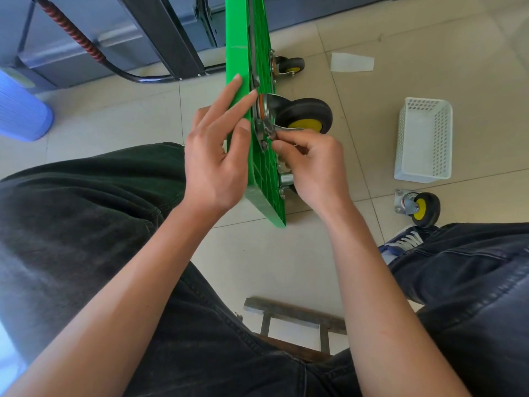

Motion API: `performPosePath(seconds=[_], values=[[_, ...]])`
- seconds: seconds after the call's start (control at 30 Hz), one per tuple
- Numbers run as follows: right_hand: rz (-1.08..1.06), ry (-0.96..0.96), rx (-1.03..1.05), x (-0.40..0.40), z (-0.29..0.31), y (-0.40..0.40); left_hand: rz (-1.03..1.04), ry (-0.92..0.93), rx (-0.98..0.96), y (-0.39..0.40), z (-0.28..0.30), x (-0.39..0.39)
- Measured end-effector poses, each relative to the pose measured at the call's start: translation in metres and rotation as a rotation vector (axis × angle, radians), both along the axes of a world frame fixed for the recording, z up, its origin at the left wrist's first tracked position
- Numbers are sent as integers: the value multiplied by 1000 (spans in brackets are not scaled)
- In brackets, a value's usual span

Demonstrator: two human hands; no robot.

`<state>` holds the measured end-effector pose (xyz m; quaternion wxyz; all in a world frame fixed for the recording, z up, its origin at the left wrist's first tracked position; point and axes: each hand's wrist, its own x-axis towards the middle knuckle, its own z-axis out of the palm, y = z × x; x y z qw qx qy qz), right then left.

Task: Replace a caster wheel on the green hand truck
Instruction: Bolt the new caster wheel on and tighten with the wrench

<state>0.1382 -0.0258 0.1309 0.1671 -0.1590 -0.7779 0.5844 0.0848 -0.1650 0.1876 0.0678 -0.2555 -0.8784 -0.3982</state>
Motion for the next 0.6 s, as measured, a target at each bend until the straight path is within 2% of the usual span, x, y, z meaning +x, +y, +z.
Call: performPosePath(seconds=[0.6], values=[[-67,10,-103,-3,-3,-28,11,-13,4,-1,1,0]])
